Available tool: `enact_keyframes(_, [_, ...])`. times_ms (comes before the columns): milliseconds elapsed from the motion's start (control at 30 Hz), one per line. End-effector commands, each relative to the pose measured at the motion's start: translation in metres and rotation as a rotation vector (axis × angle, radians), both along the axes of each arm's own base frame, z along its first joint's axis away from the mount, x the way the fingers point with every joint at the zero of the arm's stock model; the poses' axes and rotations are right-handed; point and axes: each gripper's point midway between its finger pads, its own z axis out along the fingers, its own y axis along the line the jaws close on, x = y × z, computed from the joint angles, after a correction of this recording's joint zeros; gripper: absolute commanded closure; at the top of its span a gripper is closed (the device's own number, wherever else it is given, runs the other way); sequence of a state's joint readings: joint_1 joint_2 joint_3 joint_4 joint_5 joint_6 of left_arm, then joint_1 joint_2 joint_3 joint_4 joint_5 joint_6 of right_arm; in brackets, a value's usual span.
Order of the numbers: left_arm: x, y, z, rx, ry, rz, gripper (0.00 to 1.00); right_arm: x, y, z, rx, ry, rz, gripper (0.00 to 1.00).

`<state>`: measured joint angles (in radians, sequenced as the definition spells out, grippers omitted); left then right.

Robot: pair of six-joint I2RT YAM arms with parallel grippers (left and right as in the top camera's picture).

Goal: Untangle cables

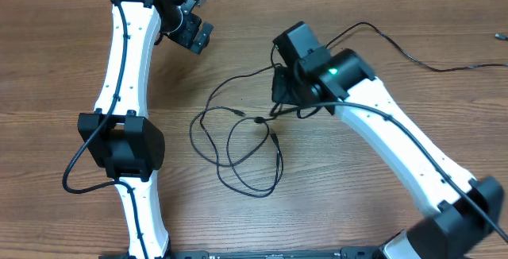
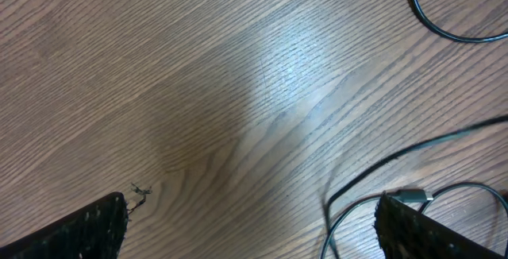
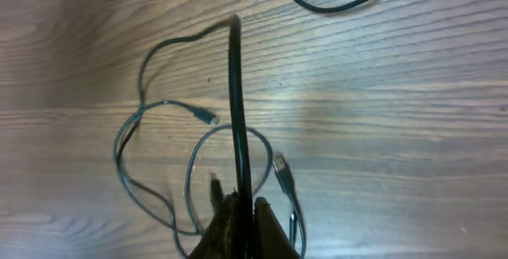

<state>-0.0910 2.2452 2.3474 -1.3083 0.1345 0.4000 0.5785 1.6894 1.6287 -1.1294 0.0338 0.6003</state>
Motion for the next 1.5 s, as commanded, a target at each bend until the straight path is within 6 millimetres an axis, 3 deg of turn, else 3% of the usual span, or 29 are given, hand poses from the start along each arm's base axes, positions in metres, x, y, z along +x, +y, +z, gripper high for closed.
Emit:
enact_keyframes(0, [0.001, 0.002, -0.005, 0.011, 0.005, -0.014, 0.00, -0.010, -0.005, 0.030, 0.033, -0.059, 0.009, 0.96])
enact_keyframes(200, [0.001, 0.002, -0.005, 0.011, 0.005, -0.014, 0.00, -0.037, -0.006, 0.055, 0.081, -0.065, 0.114, 0.96])
enact_keyframes(467, [0.001, 0.002, -0.005, 0.011, 0.005, -0.014, 0.00, -0.058, -0.020, 0.061, 0.003, -0.079, 0.261, 0.96])
enact_keyframes(1467, [0.001, 0.002, -0.005, 0.011, 0.005, -0.014, 0.00, -0.058, -0.020, 0.061, -0.026, -0.100, 0.324, 0.96])
